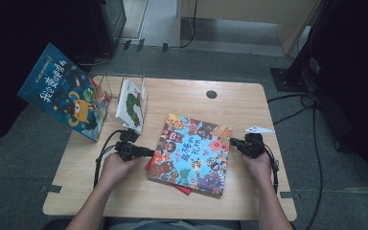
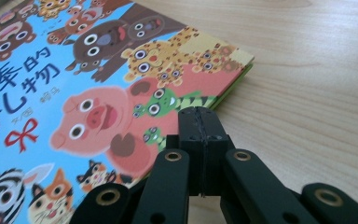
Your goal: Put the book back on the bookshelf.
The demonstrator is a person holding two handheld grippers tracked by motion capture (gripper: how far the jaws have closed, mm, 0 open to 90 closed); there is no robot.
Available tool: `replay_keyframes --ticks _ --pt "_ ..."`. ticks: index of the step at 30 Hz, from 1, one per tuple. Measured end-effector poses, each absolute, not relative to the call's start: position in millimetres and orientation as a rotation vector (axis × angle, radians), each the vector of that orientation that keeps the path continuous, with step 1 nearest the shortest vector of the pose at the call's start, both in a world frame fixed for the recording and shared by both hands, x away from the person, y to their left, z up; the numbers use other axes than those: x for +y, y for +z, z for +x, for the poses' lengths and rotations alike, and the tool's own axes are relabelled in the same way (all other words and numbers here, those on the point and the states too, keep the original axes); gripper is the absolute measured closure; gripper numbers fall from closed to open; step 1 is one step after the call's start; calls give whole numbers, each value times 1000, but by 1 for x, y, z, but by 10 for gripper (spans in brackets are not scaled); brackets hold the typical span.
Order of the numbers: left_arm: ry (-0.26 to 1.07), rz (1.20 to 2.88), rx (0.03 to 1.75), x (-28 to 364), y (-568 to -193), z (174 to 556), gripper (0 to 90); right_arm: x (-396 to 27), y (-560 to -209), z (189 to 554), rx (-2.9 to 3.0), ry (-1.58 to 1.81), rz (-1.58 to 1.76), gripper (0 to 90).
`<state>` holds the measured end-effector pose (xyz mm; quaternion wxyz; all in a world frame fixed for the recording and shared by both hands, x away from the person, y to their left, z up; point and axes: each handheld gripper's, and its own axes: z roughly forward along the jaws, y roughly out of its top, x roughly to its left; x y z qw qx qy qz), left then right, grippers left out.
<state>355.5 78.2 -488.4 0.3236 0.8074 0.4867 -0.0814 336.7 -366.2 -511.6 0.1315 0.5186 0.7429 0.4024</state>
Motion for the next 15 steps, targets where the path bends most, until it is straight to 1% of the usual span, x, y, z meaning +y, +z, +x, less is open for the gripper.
replay_keyframes --ticks 4,8,13,15 --pt "-257 2078 1291 76 -489 363 563 -366 -510 329 2165 1185 1496 900" --pt "-236 2097 1265 71 -487 369 482 -363 -511 322 2182 1190 1479 900" --pt "-265 2076 1253 69 -487 376 445 -362 -511 315 2200 1188 1472 900" --pt "-272 2062 1242 68 -487 378 403 -363 -512 312 2207 1181 1468 900"
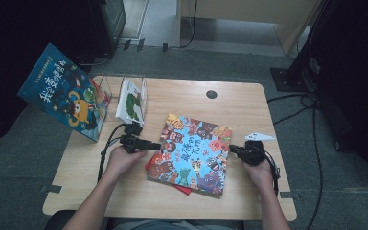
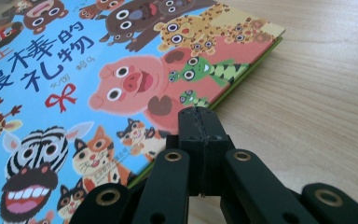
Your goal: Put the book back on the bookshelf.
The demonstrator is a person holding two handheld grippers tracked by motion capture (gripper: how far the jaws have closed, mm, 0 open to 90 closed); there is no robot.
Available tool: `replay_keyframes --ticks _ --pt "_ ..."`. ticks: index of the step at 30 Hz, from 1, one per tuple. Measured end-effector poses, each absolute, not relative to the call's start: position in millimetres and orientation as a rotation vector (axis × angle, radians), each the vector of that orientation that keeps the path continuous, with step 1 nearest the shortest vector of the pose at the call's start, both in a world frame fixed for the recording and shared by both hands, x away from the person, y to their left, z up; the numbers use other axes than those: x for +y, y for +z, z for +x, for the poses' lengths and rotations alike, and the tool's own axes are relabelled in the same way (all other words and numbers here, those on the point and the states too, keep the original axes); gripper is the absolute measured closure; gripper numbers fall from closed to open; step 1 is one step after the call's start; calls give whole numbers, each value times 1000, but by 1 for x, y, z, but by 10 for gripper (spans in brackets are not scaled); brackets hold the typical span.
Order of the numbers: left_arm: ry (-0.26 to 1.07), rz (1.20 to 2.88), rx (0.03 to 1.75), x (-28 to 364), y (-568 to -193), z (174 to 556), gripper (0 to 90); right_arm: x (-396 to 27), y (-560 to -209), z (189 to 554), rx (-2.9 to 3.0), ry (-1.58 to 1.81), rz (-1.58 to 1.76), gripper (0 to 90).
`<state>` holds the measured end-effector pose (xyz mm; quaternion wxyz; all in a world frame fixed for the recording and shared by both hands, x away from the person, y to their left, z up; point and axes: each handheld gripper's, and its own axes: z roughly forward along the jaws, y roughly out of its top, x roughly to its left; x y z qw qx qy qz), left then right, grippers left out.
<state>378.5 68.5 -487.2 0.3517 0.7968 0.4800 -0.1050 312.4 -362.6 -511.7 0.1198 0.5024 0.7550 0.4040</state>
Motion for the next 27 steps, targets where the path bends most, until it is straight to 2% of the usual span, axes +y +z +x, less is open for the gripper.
replay_keyframes --ticks 3,27 --pt "-270 2067 1219 66 -488 381 344 -364 -512 309 2213 1181 1467 900" --pt "-319 2097 1244 58 -498 382 335 -357 -515 311 2245 1188 1422 900"
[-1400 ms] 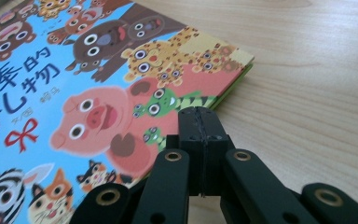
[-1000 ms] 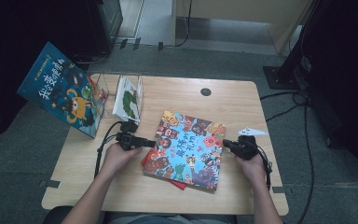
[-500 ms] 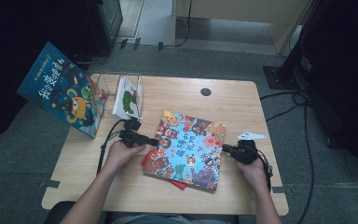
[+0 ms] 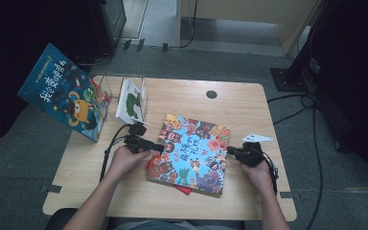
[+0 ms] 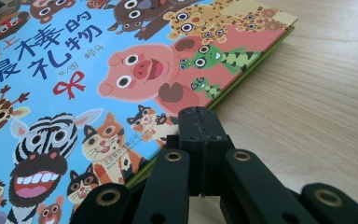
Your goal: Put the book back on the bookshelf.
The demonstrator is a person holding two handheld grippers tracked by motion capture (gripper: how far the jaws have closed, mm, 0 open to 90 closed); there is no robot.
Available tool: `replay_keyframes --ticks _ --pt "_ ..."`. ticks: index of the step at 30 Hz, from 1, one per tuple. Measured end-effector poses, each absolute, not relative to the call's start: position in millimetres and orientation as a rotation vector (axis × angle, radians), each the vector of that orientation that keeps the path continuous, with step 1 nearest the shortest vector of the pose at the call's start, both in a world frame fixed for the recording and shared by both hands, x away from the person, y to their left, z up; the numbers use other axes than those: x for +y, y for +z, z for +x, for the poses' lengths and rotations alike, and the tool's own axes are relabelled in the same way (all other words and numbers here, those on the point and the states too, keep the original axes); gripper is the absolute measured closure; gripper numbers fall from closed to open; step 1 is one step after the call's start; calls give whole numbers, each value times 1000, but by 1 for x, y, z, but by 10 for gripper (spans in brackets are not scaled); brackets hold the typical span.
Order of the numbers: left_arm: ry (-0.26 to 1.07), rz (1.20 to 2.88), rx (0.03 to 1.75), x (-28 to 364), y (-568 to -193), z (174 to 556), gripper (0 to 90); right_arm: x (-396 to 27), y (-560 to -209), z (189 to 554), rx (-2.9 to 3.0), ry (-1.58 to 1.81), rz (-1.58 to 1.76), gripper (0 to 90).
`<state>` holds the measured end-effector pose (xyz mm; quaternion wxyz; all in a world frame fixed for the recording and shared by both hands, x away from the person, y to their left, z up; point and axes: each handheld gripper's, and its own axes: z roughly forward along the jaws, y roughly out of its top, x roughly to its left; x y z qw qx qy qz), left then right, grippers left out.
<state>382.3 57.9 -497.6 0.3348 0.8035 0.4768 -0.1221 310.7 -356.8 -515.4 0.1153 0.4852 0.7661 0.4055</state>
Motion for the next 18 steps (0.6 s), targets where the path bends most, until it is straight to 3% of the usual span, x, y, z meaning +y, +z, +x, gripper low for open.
replay_keyframes --ticks 18 --pt "-330 2082 1262 60 -498 376 357 -348 -512 310 2340 1203 1372 900"
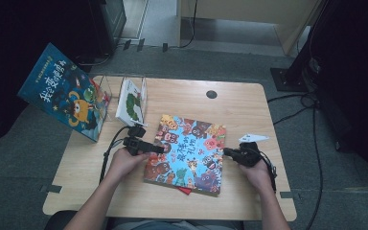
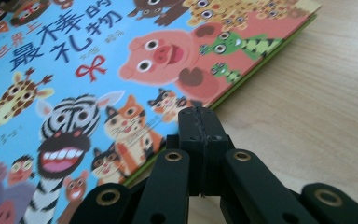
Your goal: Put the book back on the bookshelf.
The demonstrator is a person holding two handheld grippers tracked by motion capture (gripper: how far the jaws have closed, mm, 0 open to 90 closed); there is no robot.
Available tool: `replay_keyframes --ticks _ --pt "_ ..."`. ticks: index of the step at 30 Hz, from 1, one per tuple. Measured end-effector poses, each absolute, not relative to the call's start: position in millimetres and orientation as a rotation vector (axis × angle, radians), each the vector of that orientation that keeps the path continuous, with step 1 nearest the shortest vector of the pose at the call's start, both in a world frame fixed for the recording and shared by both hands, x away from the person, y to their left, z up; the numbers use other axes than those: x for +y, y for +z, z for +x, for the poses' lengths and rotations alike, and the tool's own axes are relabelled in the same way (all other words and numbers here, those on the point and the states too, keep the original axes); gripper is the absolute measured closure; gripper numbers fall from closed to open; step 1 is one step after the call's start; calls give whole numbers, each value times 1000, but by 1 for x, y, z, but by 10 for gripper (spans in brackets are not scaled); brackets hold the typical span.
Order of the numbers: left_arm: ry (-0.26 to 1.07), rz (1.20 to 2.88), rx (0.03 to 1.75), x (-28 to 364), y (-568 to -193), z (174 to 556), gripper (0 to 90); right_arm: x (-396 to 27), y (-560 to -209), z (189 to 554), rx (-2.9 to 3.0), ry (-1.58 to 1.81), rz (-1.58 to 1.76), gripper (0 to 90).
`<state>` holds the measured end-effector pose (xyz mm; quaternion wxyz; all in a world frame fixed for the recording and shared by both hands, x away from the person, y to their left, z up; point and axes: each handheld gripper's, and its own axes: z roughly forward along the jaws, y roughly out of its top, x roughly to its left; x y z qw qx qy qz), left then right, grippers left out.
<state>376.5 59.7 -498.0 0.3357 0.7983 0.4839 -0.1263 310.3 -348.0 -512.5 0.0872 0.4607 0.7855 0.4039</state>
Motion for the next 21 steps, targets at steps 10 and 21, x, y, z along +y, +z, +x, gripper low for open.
replay_keyframes --ticks 10,21 --pt "-314 2090 1294 62 -496 376 359 -345 -513 310 2366 1211 1340 900" --pt "-273 2090 1369 72 -494 374 500 -334 -514 317 2391 1226 1310 900"
